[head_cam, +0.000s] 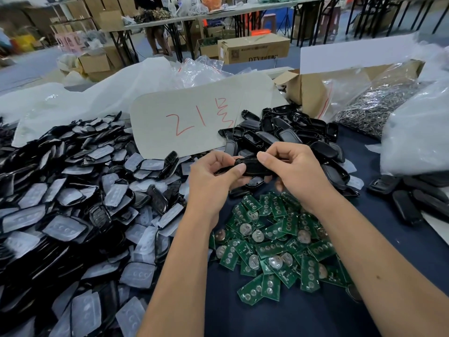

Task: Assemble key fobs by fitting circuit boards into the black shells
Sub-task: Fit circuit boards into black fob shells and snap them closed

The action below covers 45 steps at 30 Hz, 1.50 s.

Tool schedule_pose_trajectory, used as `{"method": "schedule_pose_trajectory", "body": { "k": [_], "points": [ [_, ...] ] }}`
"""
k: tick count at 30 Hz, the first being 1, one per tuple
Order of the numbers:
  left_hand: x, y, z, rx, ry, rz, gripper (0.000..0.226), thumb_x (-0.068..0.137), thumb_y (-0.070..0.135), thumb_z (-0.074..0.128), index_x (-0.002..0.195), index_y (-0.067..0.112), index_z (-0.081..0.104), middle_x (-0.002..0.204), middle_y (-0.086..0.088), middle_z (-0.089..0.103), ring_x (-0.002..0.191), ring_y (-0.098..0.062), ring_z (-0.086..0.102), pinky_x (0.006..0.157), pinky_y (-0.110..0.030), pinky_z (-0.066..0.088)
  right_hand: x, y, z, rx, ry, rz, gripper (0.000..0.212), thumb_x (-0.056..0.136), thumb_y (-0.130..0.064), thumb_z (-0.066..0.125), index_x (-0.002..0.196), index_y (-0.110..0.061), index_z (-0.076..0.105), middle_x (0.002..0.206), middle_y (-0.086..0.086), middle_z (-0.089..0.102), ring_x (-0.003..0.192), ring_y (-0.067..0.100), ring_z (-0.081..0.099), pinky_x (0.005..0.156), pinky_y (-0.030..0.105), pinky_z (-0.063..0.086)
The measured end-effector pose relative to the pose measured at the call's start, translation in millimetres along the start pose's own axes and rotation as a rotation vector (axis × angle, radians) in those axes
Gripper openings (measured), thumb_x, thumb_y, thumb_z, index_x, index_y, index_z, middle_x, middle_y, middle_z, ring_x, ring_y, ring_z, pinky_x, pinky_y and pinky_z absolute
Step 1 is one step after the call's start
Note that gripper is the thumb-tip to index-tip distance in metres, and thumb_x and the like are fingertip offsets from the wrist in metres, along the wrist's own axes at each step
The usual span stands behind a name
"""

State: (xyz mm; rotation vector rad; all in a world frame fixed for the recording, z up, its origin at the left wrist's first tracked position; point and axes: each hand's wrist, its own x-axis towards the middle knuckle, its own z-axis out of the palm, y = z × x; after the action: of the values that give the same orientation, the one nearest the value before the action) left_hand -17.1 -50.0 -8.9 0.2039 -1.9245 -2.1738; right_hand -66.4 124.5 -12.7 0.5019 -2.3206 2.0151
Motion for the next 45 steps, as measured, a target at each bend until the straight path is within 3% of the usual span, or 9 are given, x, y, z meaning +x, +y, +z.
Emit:
{"method": "schedule_pose_trajectory", "body": {
  "k": [6, 11, 15, 19, 29, 35, 38, 41, 45],
  "points": [
    [-11.1, 8.2, 35.6, -0.004, -0.009, -0.086, 0.018, 0.088, -0.004, 0.077, 0.082, 0.003, 0.061, 0.091, -0.018, 0.066, 0.077, -0.024, 0.074, 0.067, -0.025, 0.062, -10.8, -7.7, -28.2, 0.005, 0.061, 0.082, 0.022, 0.1, -0.025, 0.069, 0.081, -0.014, 0.075, 0.062, 0.009, 0.063, 0.048, 0.021, 0.053, 0.041, 0.026, 0.038],
    [-19.6, 2.5, 107.5, 0.059, -0.049, -0.142, 0.016, 0.087, 0.005, 0.082, 0.086, 0.0, 0.067, 0.081, -0.011, 0.07, 0.067, -0.018, 0.076, 0.066, -0.028, 0.063, -28.3, -12.1, -91.6, -0.197, 0.316, 0.116, 0.018, 0.094, -0.024, 0.076, 0.077, -0.018, 0.073, 0.063, -0.004, 0.07, 0.046, 0.01, 0.059, 0.045, 0.024, 0.049],
    [-31.1, -3.2, 170.3, 0.147, -0.23, -0.218, 0.012, 0.082, 0.017, 0.082, 0.075, 0.009, 0.077, 0.077, -0.014, 0.076, 0.085, -0.037, 0.077, 0.088, -0.051, 0.062, -47.5, -8.1, -150.5, -0.505, 0.538, 0.204, 0.02, 0.086, -0.03, 0.08, 0.073, -0.017, 0.073, 0.07, 0.001, 0.074, 0.07, 0.026, 0.07, 0.069, 0.036, 0.056],
    [-49.3, -5.7, 212.1, 0.2, -0.315, -0.285, 0.014, 0.064, 0.026, 0.067, 0.057, 0.014, 0.068, 0.08, -0.016, 0.075, 0.093, -0.041, 0.075, 0.09, -0.055, 0.061, -66.5, -8.1, -186.4, -0.61, 0.584, 0.327, 0.013, 0.087, -0.028, 0.076, 0.077, -0.018, 0.077, 0.074, 0.003, 0.073, 0.08, 0.03, 0.071, 0.08, 0.041, 0.058],
    [-43.7, -13.4, 210.6, 0.348, -0.248, -0.151, 0.027, 0.077, 0.011, 0.061, 0.098, 0.02, 0.076, 0.097, 0.0, 0.077, 0.096, -0.021, 0.074, 0.092, -0.04, 0.06, -78.5, -26.7, -203.3, -0.816, 0.645, 0.343, 0.012, 0.093, -0.019, 0.069, 0.093, -0.021, 0.081, 0.091, 0.003, 0.078, 0.098, 0.029, 0.07, 0.093, 0.038, 0.055],
    [-27.4, 0.7, 164.2, 0.584, -0.005, 0.067, 0.023, 0.083, 0.009, 0.062, 0.089, 0.026, 0.075, 0.084, 0.014, 0.07, 0.082, -0.005, 0.066, 0.068, -0.022, 0.048, -47.9, -35.3, -140.3, -0.795, 0.305, 0.198, 0.009, 0.087, -0.018, 0.075, 0.083, -0.024, 0.079, 0.073, -0.008, 0.071, 0.074, 0.015, 0.068, 0.078, 0.029, 0.053],
    [-14.5, 3.2, 136.2, 0.785, 0.075, -0.001, 0.025, 0.081, 0.006, 0.062, 0.096, 0.025, 0.071, 0.097, 0.005, 0.07, 0.09, -0.017, 0.064, 0.066, -0.025, 0.042, -32.8, -29.9, -105.7, -0.846, 0.166, 0.19, 0.011, 0.084, -0.031, 0.082, 0.093, -0.026, 0.078, 0.08, -0.009, 0.069, 0.089, 0.019, 0.069, 0.078, 0.027, 0.051],
    [-8.0, 3.2, 124.7, 0.844, 0.016, -0.115, 0.021, 0.084, 0.009, 0.067, 0.1, 0.023, 0.07, 0.106, -0.001, 0.07, 0.097, -0.021, 0.063, 0.074, -0.029, 0.047, -23.0, -23.0, -82.0, -0.928, 0.074, 0.239, 0.038, 0.08, -0.044, 0.086, 0.11, -0.024, 0.073, 0.106, 0.002, 0.071, 0.102, 0.022, 0.066, 0.087, 0.036, 0.057],
    [-7.8, 2.0, 121.8, 0.711, 0.032, -0.138, 0.019, 0.082, 0.006, 0.063, 0.092, 0.02, 0.071, 0.1, -0.004, 0.072, 0.094, -0.023, 0.067, 0.084, -0.037, 0.058, -14.9, -21.1, -70.6, -0.948, 0.042, 0.261, 0.02, 0.083, -0.031, 0.084, 0.099, -0.025, 0.074, 0.106, 0.006, 0.072, 0.096, 0.027, 0.069, 0.084, 0.041, 0.061]
  ]
}}
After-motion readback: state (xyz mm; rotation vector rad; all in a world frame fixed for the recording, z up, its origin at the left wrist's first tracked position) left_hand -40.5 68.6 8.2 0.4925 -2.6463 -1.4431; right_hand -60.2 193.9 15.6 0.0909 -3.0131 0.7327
